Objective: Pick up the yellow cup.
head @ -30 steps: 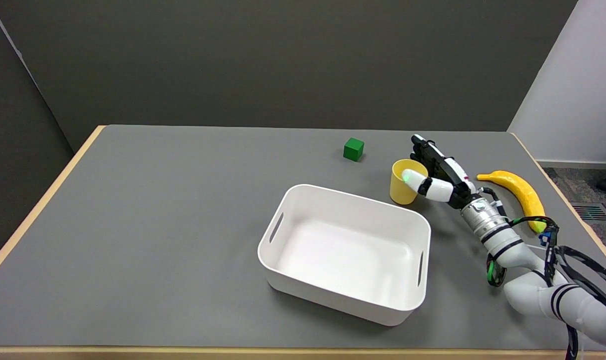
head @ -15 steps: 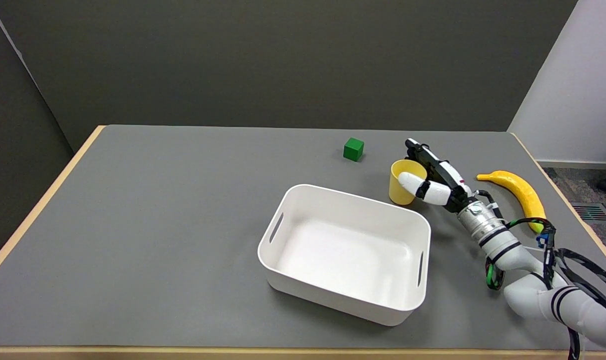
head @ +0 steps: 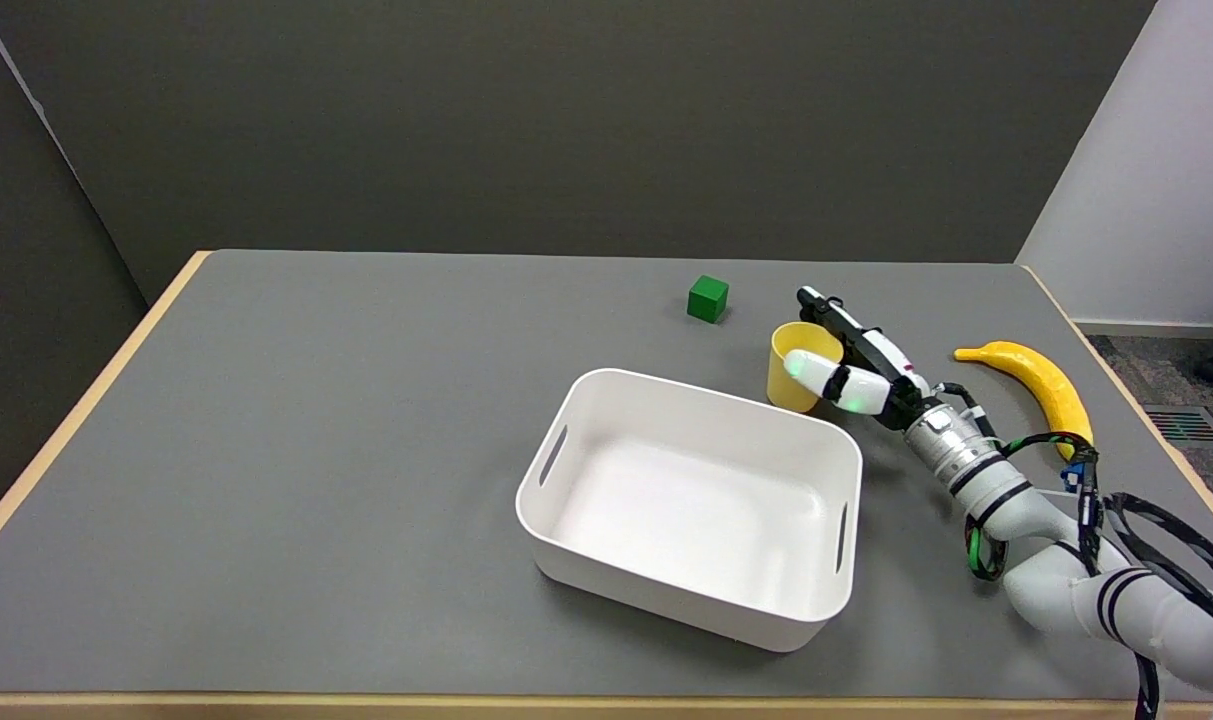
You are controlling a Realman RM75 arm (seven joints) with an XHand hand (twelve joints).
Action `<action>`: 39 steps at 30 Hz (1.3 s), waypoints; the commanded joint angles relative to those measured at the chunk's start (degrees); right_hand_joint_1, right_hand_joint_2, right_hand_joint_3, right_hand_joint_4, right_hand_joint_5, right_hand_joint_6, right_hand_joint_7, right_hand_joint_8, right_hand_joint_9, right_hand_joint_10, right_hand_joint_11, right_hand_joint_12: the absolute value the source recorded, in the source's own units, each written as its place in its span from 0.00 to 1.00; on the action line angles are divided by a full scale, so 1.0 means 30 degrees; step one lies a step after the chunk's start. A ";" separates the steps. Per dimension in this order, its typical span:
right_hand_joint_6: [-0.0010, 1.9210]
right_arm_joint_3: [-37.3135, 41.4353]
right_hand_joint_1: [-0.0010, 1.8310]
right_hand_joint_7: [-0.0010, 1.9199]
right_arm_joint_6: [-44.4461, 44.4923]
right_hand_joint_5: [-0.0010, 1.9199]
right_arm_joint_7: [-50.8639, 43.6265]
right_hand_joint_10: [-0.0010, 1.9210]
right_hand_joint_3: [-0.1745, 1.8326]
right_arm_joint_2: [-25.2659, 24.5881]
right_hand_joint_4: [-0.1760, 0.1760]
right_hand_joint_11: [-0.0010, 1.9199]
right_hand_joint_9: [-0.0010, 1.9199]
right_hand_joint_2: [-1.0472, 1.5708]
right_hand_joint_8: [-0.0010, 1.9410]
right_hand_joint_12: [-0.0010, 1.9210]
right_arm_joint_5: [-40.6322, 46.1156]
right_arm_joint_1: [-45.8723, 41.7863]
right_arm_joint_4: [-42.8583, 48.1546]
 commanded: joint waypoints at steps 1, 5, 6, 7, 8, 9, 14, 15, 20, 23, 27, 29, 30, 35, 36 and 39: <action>0.00 -0.0080 0.47 0.00 -0.1181 0.00 -0.0024 0.00 0.46 -0.0061 0.30 0.00 0.00 0.61 0.00 0.10 -0.0745 0.0314 0.0064; 0.00 -0.0095 0.48 0.00 -0.1208 0.00 -0.0024 0.00 0.45 -0.0061 0.31 0.00 0.00 0.61 0.00 0.09 -0.0835 0.0422 -0.0024; 0.00 -0.0114 0.48 0.00 -0.1208 0.00 -0.0024 0.00 0.45 -0.0061 0.31 0.00 0.00 0.61 0.00 0.09 -0.0835 0.0446 -0.0052; 0.00 -0.0115 0.48 0.00 -0.1208 0.00 -0.0024 0.00 0.45 -0.0061 0.31 0.00 0.00 0.61 0.00 0.08 -0.0835 0.0466 -0.0071; 0.00 -0.0107 0.49 0.00 -0.1208 0.00 -0.0024 0.00 0.45 -0.0061 0.31 0.00 0.00 0.61 0.00 0.08 -0.0835 0.0466 -0.0072; 0.00 -0.0088 0.49 0.00 -0.1208 0.00 -0.0024 0.00 0.45 -0.0061 0.31 0.00 0.00 0.61 0.00 0.08 -0.0835 0.0466 -0.0072; 0.00 -0.0016 0.49 0.00 -0.1208 0.00 -0.0024 0.00 0.45 -0.0061 0.31 0.00 0.00 0.61 0.00 0.07 -0.0835 0.0466 -0.0069; 0.00 0.0024 0.49 0.00 -0.1208 0.00 -0.0024 0.00 0.45 -0.0061 0.31 0.00 0.00 0.61 0.00 0.07 -0.0835 0.0460 -0.0063; 0.00 0.0274 0.49 0.00 -0.1066 0.00 -0.0024 0.00 0.46 -0.0210 0.32 0.00 0.00 0.61 0.00 0.07 -0.0526 0.0351 0.0072; 0.00 0.1021 0.49 0.00 -0.0934 0.00 -0.0405 0.00 0.48 -0.0655 0.33 0.00 0.00 0.61 0.00 0.08 -0.0040 0.0135 0.0105; 0.30 0.1667 0.53 0.15 -0.0507 0.13 -0.2559 0.33 0.59 -0.1259 0.49 0.04 0.11 0.67 0.18 0.51 0.1480 -0.0073 0.0248; 0.69 0.1723 0.59 0.31 -0.0216 0.22 -0.3252 0.53 0.33 -0.1313 0.38 0.21 0.26 0.80 0.53 0.78 0.1775 -0.0091 0.0242; 0.89 0.1723 0.62 0.39 -0.0183 0.26 -0.3273 0.62 0.17 -0.1313 0.29 0.30 0.34 0.87 0.72 0.91 0.1775 -0.0091 0.0218; 0.83 0.1722 0.73 0.39 -0.0116 0.27 -0.3273 0.80 0.14 -0.1313 0.07 0.33 0.38 0.86 0.72 1.00 0.1812 -0.0094 0.0197; 0.83 0.1721 0.72 0.39 -0.0116 0.27 -0.3273 0.80 0.15 -0.1313 0.09 0.33 0.38 0.86 0.72 1.00 0.1829 -0.0101 0.0204; 0.83 0.1721 0.72 0.40 -0.0116 0.28 -0.3273 0.82 0.21 -0.1313 0.13 0.35 0.39 0.84 0.70 1.00 0.1855 -0.0156 0.0260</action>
